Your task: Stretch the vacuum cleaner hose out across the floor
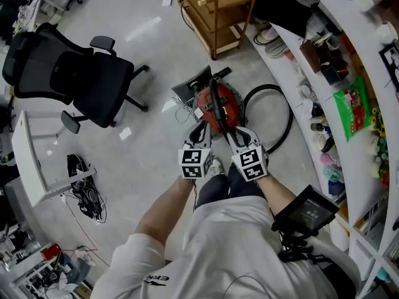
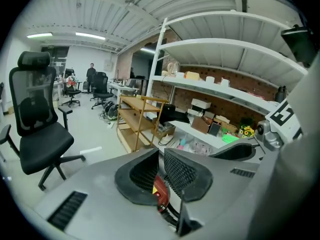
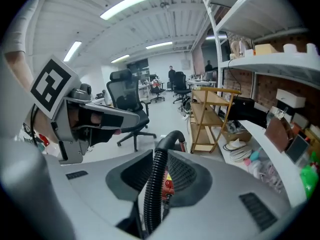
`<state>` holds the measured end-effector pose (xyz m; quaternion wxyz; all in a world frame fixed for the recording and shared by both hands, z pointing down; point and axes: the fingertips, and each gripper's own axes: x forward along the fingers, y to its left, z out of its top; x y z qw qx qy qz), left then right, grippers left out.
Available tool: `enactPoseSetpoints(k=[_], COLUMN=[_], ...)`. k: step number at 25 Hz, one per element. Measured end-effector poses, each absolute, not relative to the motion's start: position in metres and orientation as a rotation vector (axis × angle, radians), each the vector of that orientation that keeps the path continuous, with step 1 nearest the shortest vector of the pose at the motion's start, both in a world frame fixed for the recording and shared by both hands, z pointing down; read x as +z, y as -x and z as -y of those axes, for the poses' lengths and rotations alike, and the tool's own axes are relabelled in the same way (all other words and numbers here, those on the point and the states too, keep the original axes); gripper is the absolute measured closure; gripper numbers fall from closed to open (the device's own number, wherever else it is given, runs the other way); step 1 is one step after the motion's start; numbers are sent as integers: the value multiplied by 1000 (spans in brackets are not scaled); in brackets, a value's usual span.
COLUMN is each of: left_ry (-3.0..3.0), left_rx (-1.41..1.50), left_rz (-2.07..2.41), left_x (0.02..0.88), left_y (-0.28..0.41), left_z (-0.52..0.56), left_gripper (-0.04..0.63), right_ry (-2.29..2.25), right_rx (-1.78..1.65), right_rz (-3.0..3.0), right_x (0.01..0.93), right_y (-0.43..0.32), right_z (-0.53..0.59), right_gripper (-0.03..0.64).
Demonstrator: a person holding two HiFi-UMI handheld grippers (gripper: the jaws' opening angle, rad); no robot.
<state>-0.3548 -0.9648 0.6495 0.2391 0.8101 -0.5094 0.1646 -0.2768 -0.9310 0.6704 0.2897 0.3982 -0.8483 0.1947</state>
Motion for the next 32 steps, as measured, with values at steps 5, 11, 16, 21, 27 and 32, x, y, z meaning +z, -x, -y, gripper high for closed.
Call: enactPoseSetpoints(k=[5, 11, 16, 21, 27, 32], left_ry=[-2143, -2100, -2041, -2001, -1963, -1916], left_rx=[419, 443, 450, 488, 489, 493], left_rz=[1385, 1310, 1246, 1192, 1155, 1158], left_x=[672, 698, 717, 730, 737, 738], left_y=[350, 342, 332, 327, 319, 318], left_z=[990, 1016, 1034, 1042, 1045, 1047], left_gripper=[534, 501, 468, 437, 423, 422], right_ry=[-986, -902, -857, -830, -851, -884], right_rx=[591, 654, 671, 717, 731, 692], right_rz=[2252, 2247, 2276, 2275, 2214, 2164], right_x=[700, 730, 737, 740, 758, 759], right_y=[277, 292, 305, 311, 310, 310], right_z=[948, 957, 955, 958, 961, 964], right_gripper=[467, 448, 414, 395, 383, 385])
